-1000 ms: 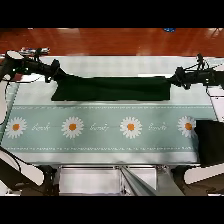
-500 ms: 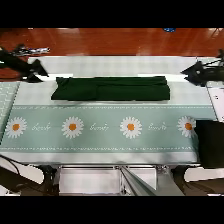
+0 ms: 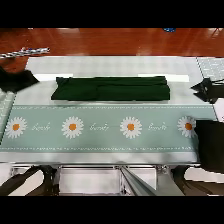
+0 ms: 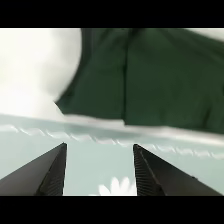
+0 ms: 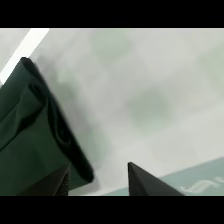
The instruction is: Fold the shirts.
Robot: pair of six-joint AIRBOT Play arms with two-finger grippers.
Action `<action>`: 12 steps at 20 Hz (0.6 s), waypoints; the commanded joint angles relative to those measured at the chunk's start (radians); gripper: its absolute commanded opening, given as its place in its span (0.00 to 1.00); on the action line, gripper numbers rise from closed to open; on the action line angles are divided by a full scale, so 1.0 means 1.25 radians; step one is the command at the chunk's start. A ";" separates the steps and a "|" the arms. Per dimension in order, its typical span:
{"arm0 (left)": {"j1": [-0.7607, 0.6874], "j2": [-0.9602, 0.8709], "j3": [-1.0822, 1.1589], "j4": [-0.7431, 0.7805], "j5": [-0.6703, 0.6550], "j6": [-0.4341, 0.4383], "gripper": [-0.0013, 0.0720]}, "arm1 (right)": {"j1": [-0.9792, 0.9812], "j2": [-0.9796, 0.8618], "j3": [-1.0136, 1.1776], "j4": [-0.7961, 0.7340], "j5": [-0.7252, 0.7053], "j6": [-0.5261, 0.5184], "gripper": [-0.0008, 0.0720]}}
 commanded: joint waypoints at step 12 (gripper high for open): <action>-0.154 0.064 -0.200 -0.041 0.094 0.013 0.71 | 0.233 -0.307 0.219 0.142 0.006 0.018 0.56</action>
